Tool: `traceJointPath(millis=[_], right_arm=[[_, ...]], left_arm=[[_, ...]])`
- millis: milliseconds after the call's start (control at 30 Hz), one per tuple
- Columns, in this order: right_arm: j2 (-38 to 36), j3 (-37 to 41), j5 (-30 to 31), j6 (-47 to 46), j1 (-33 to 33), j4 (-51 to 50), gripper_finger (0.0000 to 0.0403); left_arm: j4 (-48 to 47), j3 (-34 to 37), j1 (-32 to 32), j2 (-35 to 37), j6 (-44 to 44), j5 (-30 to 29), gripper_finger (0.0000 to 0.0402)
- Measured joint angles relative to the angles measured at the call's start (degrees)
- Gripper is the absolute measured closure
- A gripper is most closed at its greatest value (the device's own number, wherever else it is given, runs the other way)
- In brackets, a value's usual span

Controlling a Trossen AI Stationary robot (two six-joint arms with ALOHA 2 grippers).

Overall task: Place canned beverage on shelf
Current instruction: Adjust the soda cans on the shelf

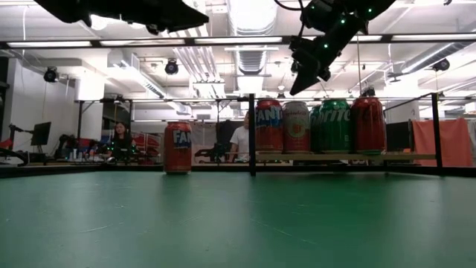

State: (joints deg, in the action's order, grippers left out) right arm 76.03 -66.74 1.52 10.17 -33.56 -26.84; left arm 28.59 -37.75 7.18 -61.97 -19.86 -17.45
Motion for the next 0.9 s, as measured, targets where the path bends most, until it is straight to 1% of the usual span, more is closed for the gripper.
traceJointPath(millis=[233, 300, 333, 500, 733, 900], right_arm=[[-2.1, 3.3, 0.0, -3.7, 0.0, 1.9, 0.0394], [-2.1, 4.1, 0.1, -4.8, 0.0, 2.2, 0.0394], [-2.1, 4.4, 0.1, -5.6, 0.0, 1.9, 0.0394], [-2.1, 4.7, 0.1, -10.2, 0.0, 1.9, 0.0394], [-2.1, 4.2, 0.3, -8.9, -0.1, 4.8, 0.0394], [-1.9, 4.7, 5.5, -8.8, -0.1, 5.3, 0.0394]], left_arm=[[0.1, 0.1, 0.1, -2.7, -0.1, -0.1, 0.0363], [0.2, -0.3, 0.1, -3.3, -1.4, -0.1, 0.0389], [0.1, -0.6, 0.1, -3.6, -1.9, -0.2, 0.0395], [0.3, -2.1, 0.1, -5.0, -3.4, -0.2, 0.0387], [0.0, -2.7, 0.1, -5.9, -3.5, -0.2, 0.0397], [-0.1, -2.3, 0.1, -5.9, -2.0, -0.2, 0.0400]])
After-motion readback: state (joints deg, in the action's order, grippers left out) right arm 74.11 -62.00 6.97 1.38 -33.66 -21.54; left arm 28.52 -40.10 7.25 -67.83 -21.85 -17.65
